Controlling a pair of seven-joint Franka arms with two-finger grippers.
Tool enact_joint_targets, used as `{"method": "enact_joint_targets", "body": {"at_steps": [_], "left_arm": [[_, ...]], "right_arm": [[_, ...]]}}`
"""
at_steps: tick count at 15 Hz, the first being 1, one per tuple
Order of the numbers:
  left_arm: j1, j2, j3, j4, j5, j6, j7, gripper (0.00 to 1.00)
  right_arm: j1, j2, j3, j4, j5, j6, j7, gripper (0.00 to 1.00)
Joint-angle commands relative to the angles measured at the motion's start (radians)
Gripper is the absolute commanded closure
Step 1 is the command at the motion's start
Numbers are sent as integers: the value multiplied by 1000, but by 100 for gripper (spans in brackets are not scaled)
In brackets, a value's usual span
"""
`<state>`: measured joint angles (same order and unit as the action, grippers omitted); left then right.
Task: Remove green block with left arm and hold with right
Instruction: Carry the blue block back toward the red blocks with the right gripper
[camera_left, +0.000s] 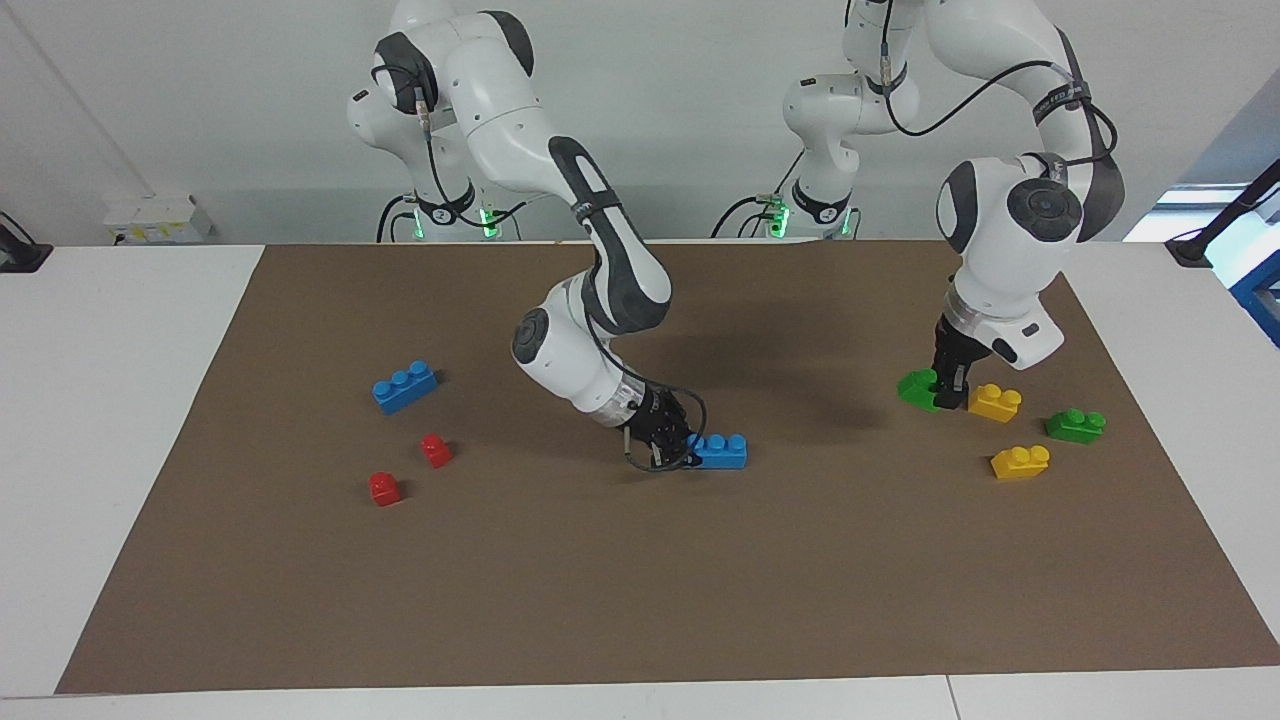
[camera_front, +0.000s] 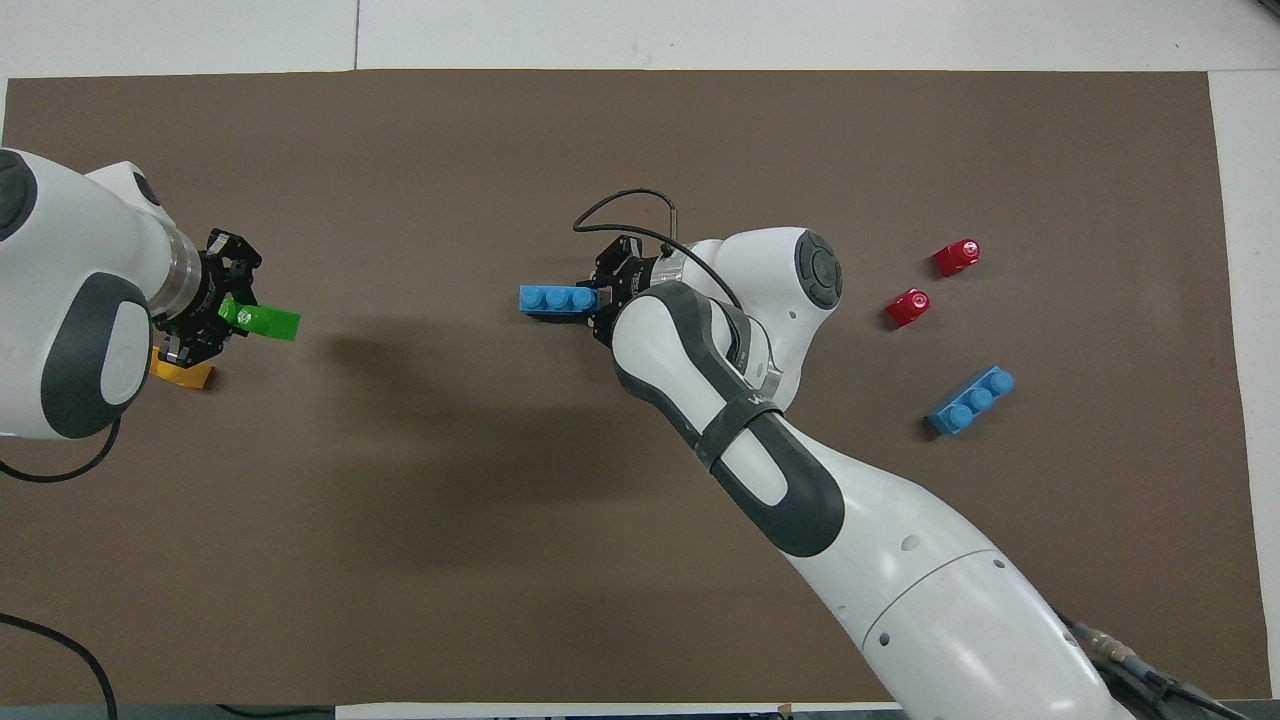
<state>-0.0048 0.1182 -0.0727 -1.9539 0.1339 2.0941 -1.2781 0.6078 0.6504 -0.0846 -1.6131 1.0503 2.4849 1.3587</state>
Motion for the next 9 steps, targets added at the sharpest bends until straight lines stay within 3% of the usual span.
{"method": "enact_joint_targets", "body": {"at_steps": [1,9], "left_arm": [[31,-28,-9,-56,32,70,138,100],[43,55,-9,-48,196,144,289,100]], "right_arm": [[-8,29,6,19,23,31,-16,100],[-8,28,6,64,27,31,3,100]]}}
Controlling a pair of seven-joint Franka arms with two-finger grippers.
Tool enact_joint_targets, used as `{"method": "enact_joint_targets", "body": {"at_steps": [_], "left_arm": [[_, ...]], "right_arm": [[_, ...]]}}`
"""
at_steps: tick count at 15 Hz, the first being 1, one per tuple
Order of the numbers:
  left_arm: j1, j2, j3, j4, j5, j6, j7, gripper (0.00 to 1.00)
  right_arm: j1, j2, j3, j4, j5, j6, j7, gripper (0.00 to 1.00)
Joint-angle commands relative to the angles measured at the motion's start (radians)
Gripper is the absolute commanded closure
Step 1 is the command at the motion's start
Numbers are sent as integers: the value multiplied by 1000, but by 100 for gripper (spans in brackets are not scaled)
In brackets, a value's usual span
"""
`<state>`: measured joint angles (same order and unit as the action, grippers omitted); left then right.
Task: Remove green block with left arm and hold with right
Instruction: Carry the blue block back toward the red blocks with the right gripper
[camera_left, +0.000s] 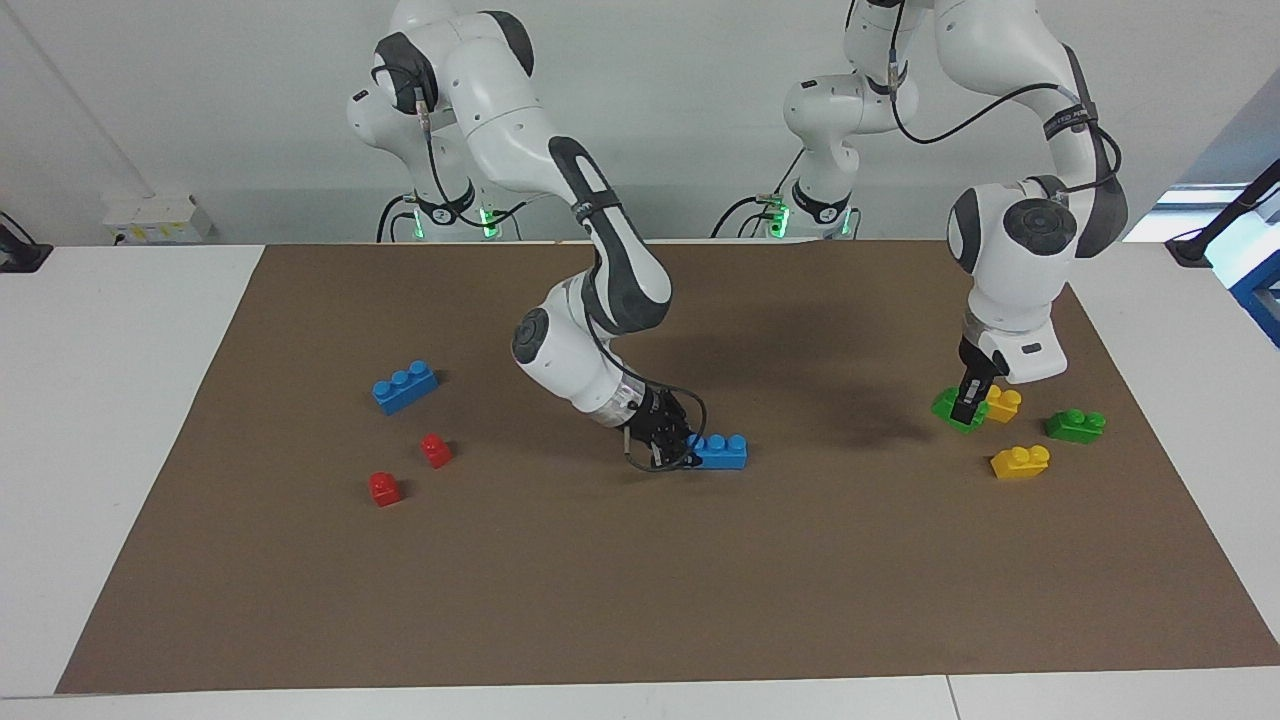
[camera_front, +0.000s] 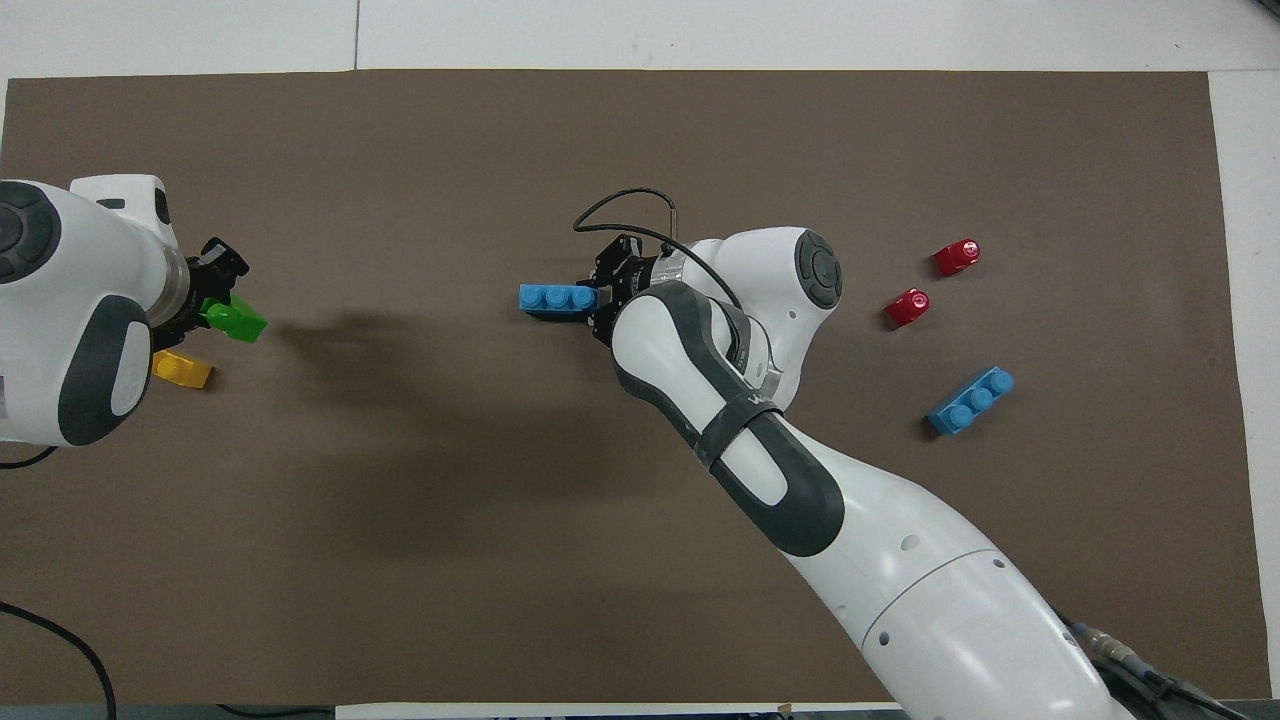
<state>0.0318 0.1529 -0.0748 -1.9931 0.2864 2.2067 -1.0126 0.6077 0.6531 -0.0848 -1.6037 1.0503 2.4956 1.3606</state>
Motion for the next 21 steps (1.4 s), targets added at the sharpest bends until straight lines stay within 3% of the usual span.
{"method": "enact_joint_targets", "body": {"at_steps": [1,3,6,10,16,21], "left_arm": [[2,31,-8,-7,66,34,22,100],[3,43,-8,-7,71,60,19,100],[0,68,-8,-9,71,112,-1,100],[-7,108,-6,-3,109,142,-29,100],[-12,122,-8,-1,194,139,-34,100],[-10,123,-10,-10,195,162,-41,100]], "right_arm": [[-13,16,7,60,25,17,14,100],[-52,-19,2,60,17,-14,29,100],[-141,-88,-6,59,2,-180,28,100],[-281,-170,-1,59,-120,-364,-14,100],[-462,-231,-1,-8,-127,-609,-323,100],[-539,-248,-1,-126,-127,-670,-544,100]]}}
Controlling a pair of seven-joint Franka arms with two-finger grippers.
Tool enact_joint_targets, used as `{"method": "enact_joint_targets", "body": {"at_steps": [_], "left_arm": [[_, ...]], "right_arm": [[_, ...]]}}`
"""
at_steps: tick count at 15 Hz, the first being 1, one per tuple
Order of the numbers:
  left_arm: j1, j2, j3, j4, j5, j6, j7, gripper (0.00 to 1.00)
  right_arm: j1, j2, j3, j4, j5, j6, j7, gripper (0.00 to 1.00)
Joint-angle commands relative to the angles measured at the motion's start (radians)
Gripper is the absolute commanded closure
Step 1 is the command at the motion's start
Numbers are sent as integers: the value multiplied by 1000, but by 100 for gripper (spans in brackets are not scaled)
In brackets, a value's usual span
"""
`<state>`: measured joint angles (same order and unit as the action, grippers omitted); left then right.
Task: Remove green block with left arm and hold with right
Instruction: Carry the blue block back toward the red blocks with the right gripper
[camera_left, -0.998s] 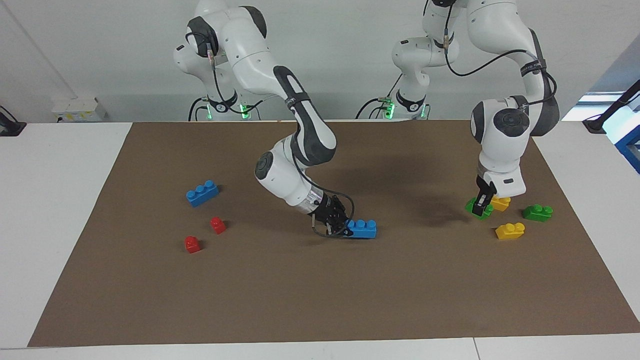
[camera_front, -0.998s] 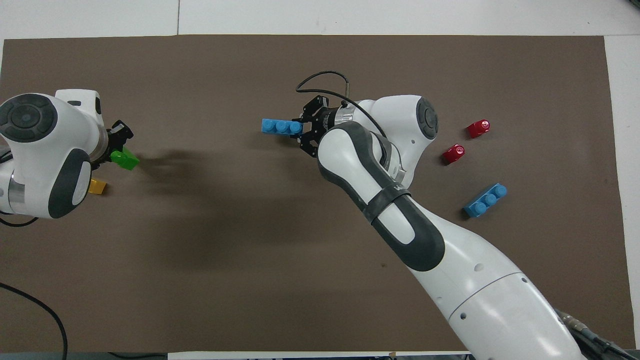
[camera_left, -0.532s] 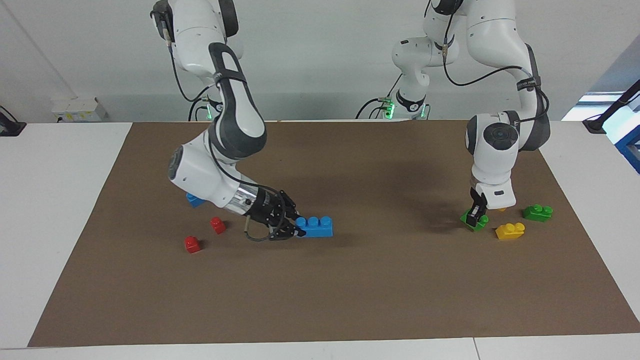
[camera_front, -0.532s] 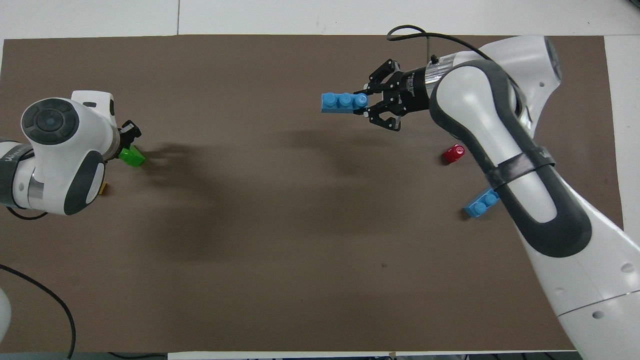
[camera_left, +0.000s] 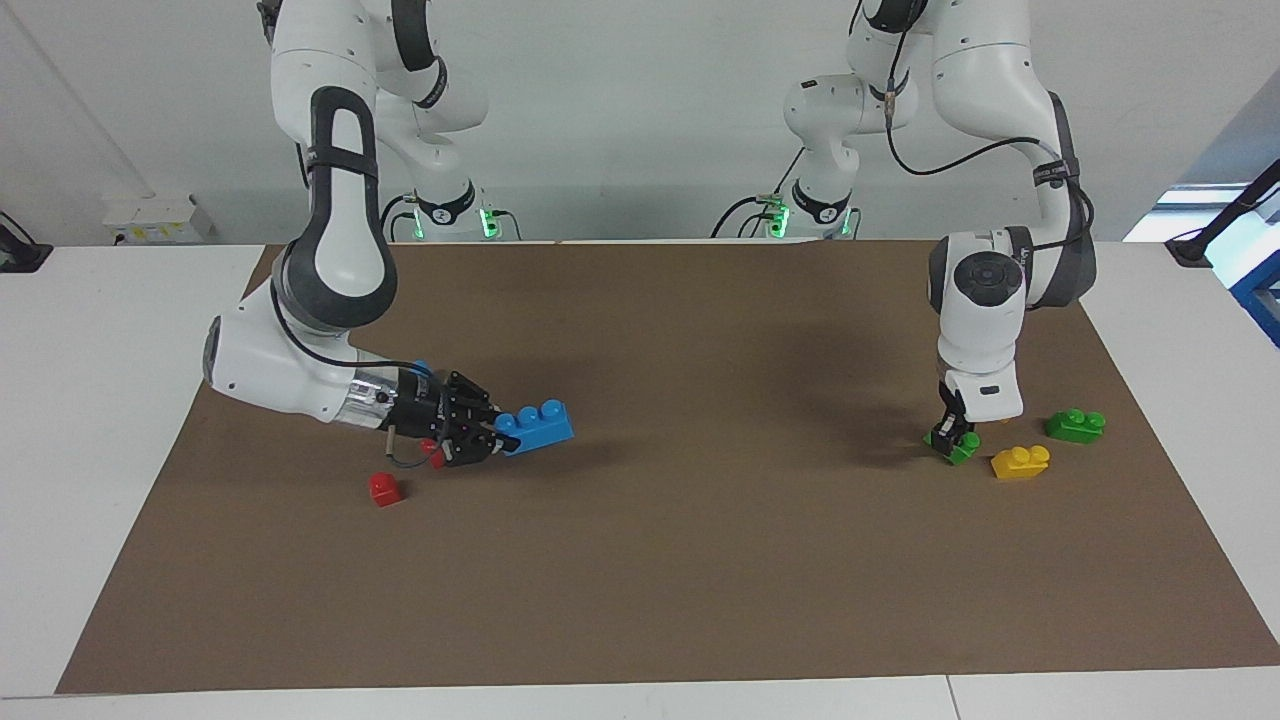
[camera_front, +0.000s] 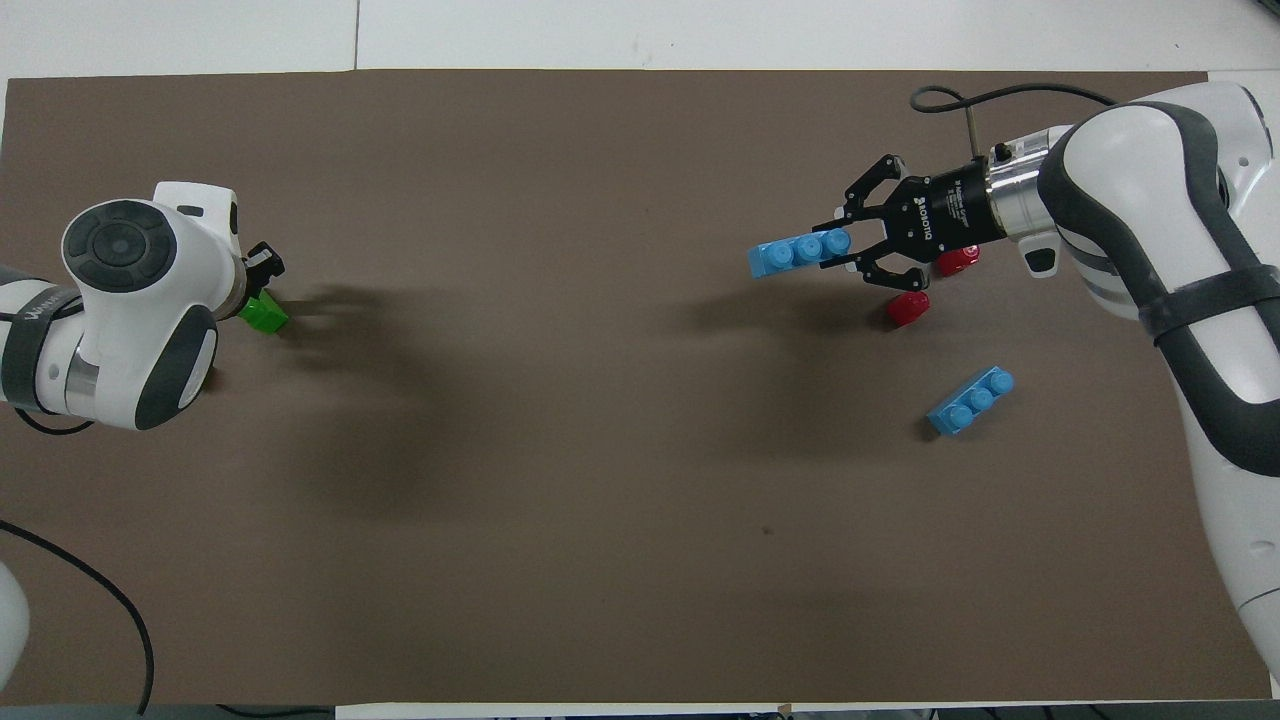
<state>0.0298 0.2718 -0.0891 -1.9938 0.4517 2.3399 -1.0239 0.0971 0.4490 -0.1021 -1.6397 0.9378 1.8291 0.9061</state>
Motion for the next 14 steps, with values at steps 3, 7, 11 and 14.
{"method": "enact_joint_targets", "body": {"at_steps": [3,7,11,14], "left_arm": [[-8,6,5,-19,30,42,-30,100],[-8,4,5,-27,30,48,-30,97],[-8,4,5,-27,30,50,-30,27],[-8,4,5,-27,30,48,-30,0]], "right_arm": [[-51,-47,15,-135,-22,-31,-159,100],[-79,-52,15,-187,-47,-31,-228,100],[-102,-52,13,-224,-57,-31,-266,100],[-100,-52,15,-230,-70,-31,-270,100]]}}
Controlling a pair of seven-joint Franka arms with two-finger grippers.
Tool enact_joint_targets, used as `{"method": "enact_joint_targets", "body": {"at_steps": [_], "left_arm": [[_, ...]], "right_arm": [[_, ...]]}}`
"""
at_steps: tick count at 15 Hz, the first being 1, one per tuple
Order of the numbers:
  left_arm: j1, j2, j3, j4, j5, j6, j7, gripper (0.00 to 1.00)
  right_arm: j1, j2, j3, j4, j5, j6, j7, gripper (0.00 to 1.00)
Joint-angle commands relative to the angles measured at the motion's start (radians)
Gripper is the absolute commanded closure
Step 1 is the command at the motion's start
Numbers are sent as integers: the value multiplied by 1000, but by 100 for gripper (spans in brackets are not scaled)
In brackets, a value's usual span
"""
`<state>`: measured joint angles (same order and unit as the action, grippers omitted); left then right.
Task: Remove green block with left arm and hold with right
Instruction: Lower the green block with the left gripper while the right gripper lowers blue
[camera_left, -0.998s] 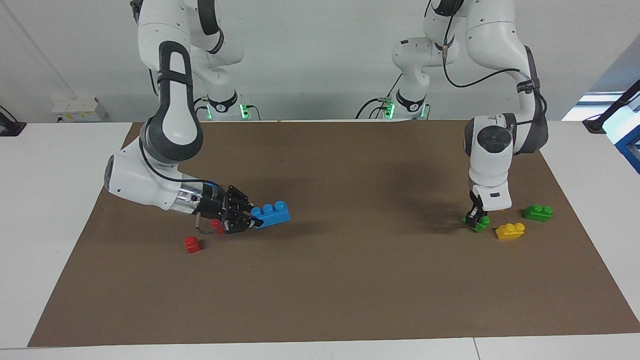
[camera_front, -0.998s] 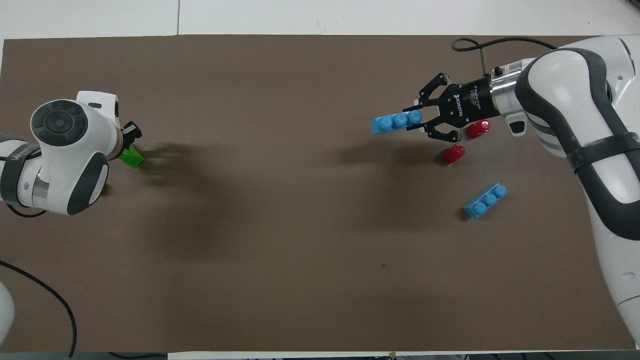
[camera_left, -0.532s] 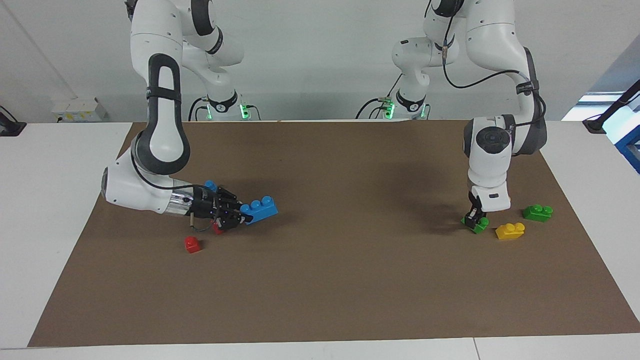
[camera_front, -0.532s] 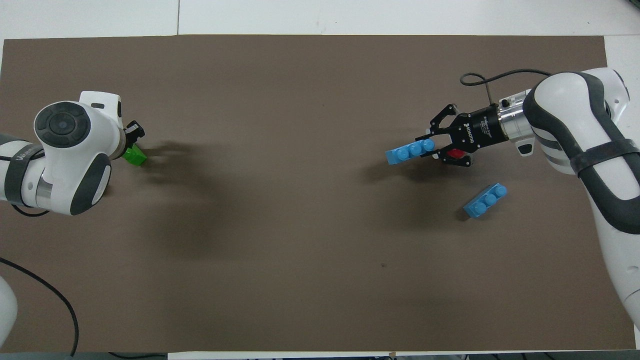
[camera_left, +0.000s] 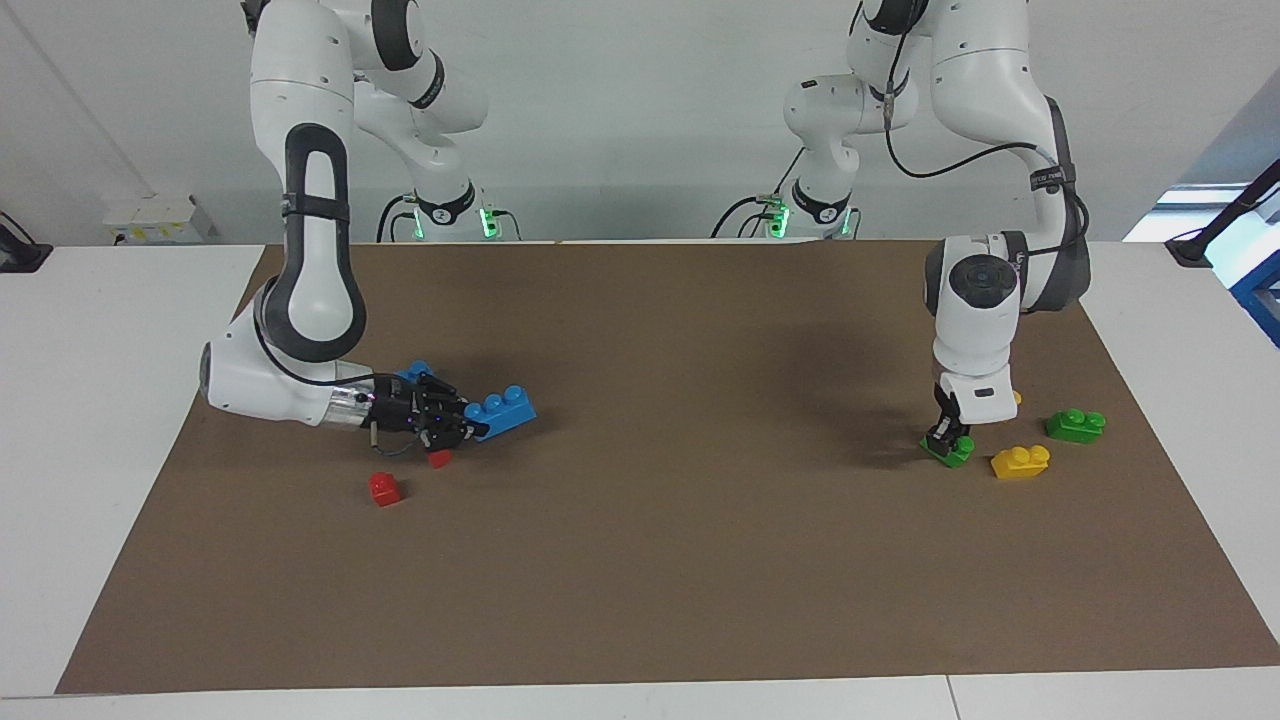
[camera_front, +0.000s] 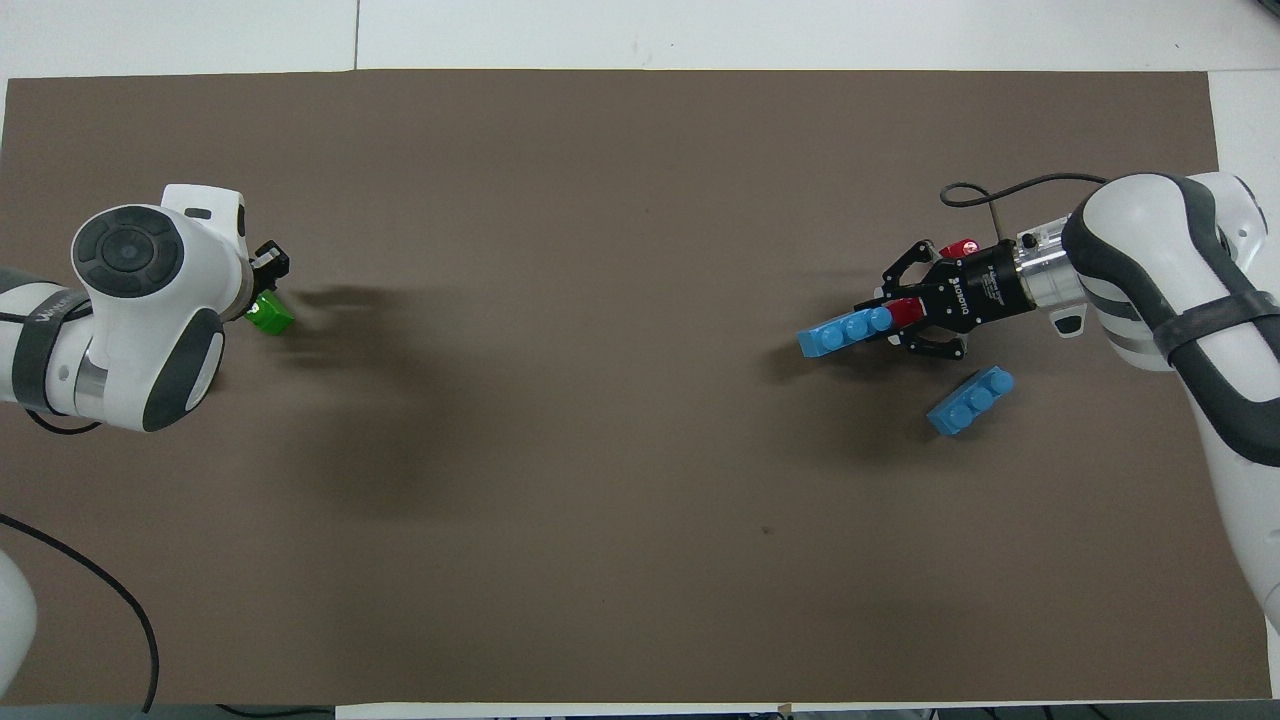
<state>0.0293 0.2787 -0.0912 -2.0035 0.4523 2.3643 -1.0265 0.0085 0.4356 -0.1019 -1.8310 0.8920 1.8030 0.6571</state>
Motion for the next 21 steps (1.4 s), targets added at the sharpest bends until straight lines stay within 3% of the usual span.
{"method": "enact_joint_targets", "body": {"at_steps": [1,12,17,21], "left_arm": [[-8,-3,7,-15,29,24,-24,0],[-8,-75,-2,11,16,-8,-10,0],[-8,-84,-30,112,-21,-104,12,0],[-6,-88,-41,279,-180,-333,329,0]], "right_arm": [[-8,-40,14,-40,-24,-5,-17,100],[1,-24,13,-45,-149,-1,93,100],[2,-29,13,-36,-194,1,145,100],[5,-58,13,-13,-257,1,229,100]]}}
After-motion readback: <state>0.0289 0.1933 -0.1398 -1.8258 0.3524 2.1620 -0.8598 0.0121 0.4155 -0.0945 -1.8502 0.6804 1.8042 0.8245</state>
